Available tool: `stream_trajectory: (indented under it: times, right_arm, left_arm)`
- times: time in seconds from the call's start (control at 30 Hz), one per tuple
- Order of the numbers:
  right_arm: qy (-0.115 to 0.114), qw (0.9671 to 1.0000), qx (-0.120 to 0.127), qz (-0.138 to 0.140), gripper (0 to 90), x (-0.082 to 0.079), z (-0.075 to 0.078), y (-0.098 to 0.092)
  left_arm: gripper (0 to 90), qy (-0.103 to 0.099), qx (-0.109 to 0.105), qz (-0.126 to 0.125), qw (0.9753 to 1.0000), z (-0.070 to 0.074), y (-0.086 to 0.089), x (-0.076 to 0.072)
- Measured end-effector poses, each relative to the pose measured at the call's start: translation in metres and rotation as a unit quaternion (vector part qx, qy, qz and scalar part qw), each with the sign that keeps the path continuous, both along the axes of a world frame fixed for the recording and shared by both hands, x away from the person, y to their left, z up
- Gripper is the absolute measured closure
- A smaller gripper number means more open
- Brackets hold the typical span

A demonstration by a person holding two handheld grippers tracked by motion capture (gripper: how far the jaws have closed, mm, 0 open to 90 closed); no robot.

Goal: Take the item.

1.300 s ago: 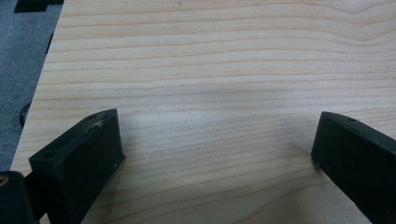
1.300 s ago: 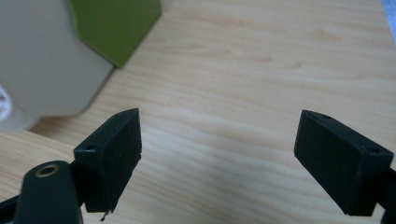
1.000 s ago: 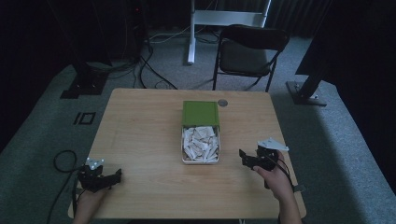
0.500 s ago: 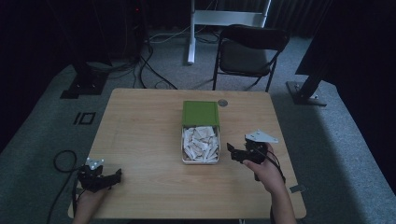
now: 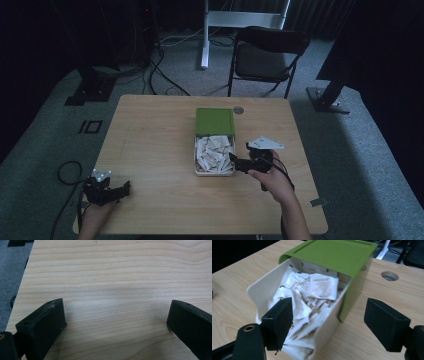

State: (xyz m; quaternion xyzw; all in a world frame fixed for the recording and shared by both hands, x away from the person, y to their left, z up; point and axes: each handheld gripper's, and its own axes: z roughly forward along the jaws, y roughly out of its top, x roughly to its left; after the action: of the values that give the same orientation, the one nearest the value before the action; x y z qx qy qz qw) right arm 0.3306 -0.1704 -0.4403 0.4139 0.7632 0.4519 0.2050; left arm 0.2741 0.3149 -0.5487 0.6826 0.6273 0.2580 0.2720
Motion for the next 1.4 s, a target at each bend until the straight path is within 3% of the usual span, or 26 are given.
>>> stream_trajectory:
  times: [0.43,0.6,0.97,1.4]
  right_arm:
    - [0.000,0.9988,-0.017,0.046,36.0,0.003,-0.004,0.034]
    - [-0.003,0.9985,-0.024,0.050,43.7,0.005,-0.007,0.043]
    - [0.008,0.9977,-0.039,0.054,51.6,0.009,-0.020,0.063]
    - [0.014,0.9966,-0.063,0.051,54.7,0.015,-0.035,0.083]
  left_arm:
    - [2.7,-0.001,-0.001,0.001,1.0000,0.000,0.000,0.000]
    - [2.7,-0.001,-0.001,0.001,1.0000,0.000,0.000,0.000]
    - [2.7,-0.001,-0.001,0.001,1.0000,0.000,0.000,0.000]
    - [2.7,-0.001,0.000,0.000,1.0000,0.000,0.000,0.000]
